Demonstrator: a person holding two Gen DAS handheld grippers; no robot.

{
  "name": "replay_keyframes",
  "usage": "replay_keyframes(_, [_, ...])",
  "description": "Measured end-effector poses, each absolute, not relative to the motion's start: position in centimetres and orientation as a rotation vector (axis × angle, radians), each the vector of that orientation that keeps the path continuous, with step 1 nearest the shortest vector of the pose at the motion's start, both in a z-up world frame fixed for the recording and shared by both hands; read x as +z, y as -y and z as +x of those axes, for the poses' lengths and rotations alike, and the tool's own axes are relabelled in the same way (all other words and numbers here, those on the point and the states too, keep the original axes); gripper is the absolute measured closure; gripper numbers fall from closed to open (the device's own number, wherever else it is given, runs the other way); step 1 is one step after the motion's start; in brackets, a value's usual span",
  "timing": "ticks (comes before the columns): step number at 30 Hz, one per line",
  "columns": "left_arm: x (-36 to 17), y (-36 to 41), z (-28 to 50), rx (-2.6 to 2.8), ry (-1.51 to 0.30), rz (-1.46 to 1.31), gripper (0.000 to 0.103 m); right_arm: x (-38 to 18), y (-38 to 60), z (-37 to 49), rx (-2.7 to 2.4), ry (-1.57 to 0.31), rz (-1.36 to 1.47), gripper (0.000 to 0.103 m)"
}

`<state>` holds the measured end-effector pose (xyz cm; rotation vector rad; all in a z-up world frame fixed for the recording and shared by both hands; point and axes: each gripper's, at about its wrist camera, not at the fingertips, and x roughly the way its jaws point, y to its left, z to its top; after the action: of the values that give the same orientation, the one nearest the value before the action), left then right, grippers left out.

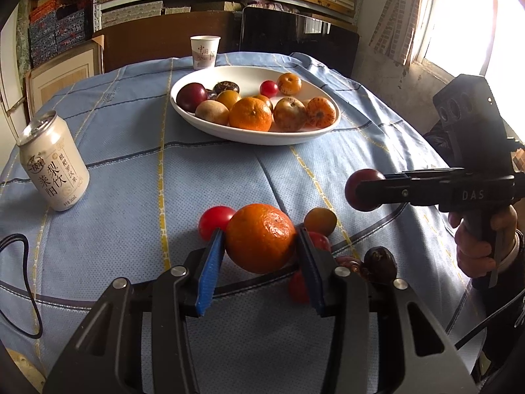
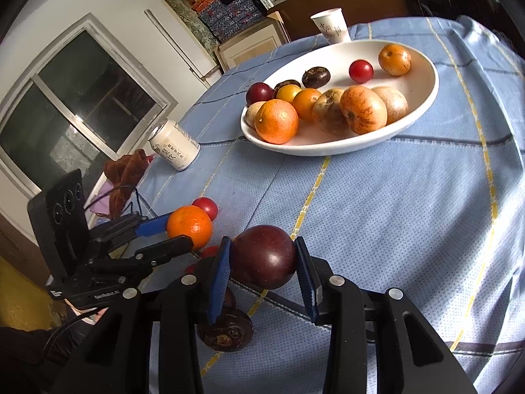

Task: Organize fruits
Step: 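Grasp the tangerine with the left gripper while the right gripper holds the plum, then carry the plum and tangerine onto the white plate and open both grippers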

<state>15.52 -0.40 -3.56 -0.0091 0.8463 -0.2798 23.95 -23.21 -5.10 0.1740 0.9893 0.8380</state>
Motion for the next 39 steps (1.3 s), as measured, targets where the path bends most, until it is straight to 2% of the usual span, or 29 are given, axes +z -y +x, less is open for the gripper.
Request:
replay_keyframes(8, [-1.5,-0.3,15.3,-0.264,-0.791,-0.040,0.059,-3.2,23.1,24.1,0.842,-0.845,0.155,0.064])
replay_keyframes(13, [0.8,-0.5,16.9,-0.271,-0.770,-0.033,0.059,-2.3,23.2,25.8,0.774,-0.769,0.242,0.064])
replay_keyframes(22, [3.5,0.9,26.2,-0.229,-0.752,-0.014,0.059,-2.1,21.5,30.7,0.557,-0.649,0.186,0.064])
replay_keyframes(33, [1.1,2.5,34.6,-0.194,-0.843,-0.029,0.059,-2.7,21.9,34.0,0.539,-0.641,0.168,0.062])
replay_keyframes(34, [1.0,2.6,34.7,-0.183,-0.838,-0.028,0.052,-2.7,22.0,34.0,0.541,-0.649,0.167,0.055])
replay_keyframes(35, [1.0,2.5,34.5,-0.167,-0.826,-0.030,0.042,-2.5,22.0,33.9,0.541,-0.648,0.170,0.040])
replay_keyframes(36, [1.3,2.4,34.2,-0.154,-0.807,-0.039,0.023,-2.1,22.2,33.3,0.542,-0.626,0.168,0.036])
replay_keyframes(37, [1.7,2.0,33.5,-0.136,-0.772,-0.054,0.014,-1.7,22.3,32.9,0.548,-0.609,0.156,0.035])
replay_keyframes(39, [2.6,1.4,31.8,-0.142,-0.725,-0.074,0.012,-0.6,22.1,31.5,0.569,-0.586,0.105,0.035])
